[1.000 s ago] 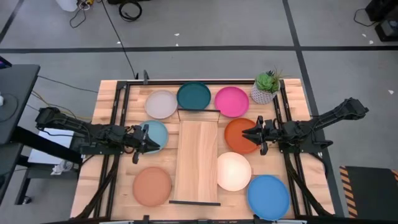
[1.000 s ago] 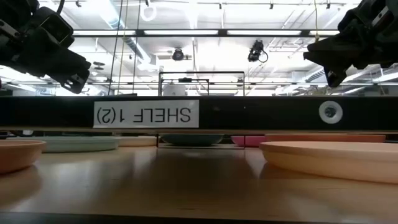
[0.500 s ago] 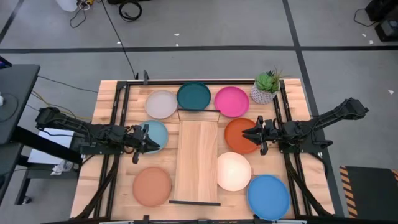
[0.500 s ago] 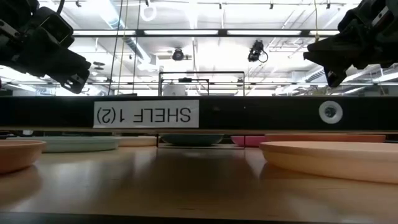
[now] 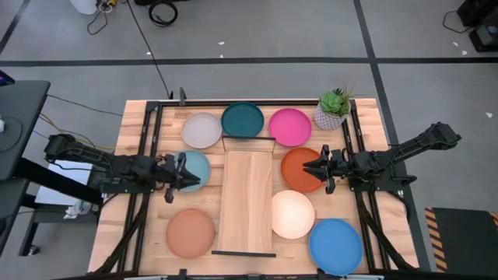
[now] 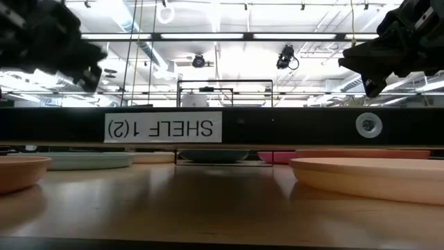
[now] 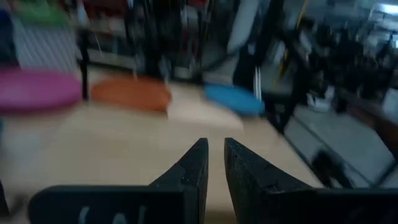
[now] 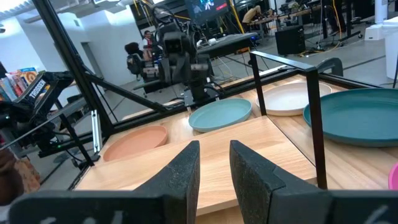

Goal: Place and stack plates onto a shelf
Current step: Put the orange plate on the shelf, then put the light blue plate on the shelf

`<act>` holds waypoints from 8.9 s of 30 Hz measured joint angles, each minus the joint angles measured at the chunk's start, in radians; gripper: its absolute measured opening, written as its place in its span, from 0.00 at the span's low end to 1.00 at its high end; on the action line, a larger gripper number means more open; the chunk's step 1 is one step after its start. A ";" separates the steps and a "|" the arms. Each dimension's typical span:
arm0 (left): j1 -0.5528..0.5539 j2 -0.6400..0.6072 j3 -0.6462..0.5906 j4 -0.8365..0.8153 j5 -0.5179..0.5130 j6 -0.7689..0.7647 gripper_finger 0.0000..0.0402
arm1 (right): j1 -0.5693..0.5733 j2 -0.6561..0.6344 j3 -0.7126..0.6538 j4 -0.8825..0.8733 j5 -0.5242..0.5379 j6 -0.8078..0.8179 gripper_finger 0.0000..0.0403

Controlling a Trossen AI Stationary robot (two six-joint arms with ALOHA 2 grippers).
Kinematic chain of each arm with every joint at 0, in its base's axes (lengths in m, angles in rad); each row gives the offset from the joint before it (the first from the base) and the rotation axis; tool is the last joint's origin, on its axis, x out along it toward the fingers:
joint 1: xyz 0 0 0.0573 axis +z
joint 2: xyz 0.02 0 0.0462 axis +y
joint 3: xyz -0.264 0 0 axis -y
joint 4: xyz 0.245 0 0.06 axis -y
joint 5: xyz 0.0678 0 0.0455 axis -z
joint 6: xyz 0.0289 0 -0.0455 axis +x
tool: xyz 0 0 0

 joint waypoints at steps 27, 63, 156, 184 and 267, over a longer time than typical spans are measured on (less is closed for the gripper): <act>0.000 0.000 0.000 0.205 -0.089 0.091 0.14 | -0.075 0.079 0.164 -0.161 0.383 -0.073 0.23; 0.000 0.000 0.000 0.234 -0.268 0.205 0.14 | 0.063 1.054 0.924 -1.493 -0.303 0.179 0.55; 0.130 0.007 0.251 -0.533 -0.283 -0.129 0.24 | -0.016 1.413 1.320 -1.265 0.147 -0.818 0.27; 0.098 0.388 0.330 -0.800 0.168 -0.261 0.35 | 0.065 1.107 1.320 -1.559 0.289 -0.158 0.38; -0.362 1.087 0.886 -0.592 0.080 0.918 0.06 | 0.103 1.104 1.320 -1.644 0.274 0.073 0.38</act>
